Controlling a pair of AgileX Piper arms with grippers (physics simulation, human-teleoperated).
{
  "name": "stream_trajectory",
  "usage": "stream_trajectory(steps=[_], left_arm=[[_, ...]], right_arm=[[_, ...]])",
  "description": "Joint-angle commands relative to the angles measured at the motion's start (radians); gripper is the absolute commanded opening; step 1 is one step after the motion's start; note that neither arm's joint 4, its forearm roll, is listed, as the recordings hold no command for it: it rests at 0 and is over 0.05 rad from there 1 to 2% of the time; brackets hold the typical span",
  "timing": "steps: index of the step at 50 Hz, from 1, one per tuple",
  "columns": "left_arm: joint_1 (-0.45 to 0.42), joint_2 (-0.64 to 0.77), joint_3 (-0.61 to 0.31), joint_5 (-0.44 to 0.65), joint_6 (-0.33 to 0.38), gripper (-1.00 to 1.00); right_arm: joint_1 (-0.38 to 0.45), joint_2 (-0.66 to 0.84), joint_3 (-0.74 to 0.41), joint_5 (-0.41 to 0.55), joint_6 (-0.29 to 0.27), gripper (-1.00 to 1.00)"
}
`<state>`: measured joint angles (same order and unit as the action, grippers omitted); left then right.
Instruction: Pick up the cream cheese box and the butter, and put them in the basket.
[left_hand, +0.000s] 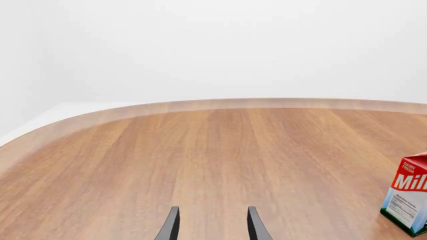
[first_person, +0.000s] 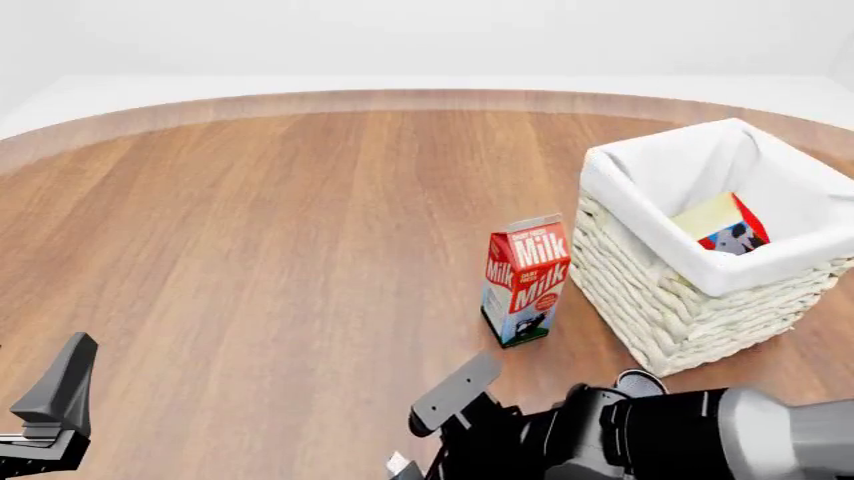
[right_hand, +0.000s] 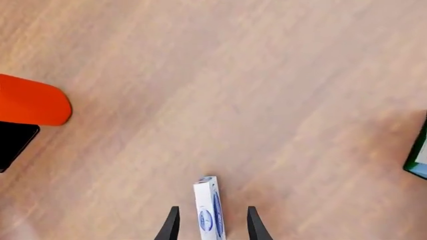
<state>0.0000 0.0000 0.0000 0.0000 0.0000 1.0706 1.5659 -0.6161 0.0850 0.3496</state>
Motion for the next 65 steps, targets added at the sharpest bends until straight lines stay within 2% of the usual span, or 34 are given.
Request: stream_trajectory(steps=[1, 34, 65], left_arm=[[0.0, 0.0, 0.0, 0.0, 0.0, 1.0], [0.0, 0.0, 0.0, 0.0, 0.0, 1.0], [0.0, 0.0, 0.0, 0.0, 0.0, 1.0]], right_arm=[[0.006, 0.023, 0.005, -0.021, 0.008, 1.0], [0.01, 0.051, 0.006, -0.034, 0.007, 1.0], [0.037, 0.107, 0.016, -0.085, 0.039, 1.0]])
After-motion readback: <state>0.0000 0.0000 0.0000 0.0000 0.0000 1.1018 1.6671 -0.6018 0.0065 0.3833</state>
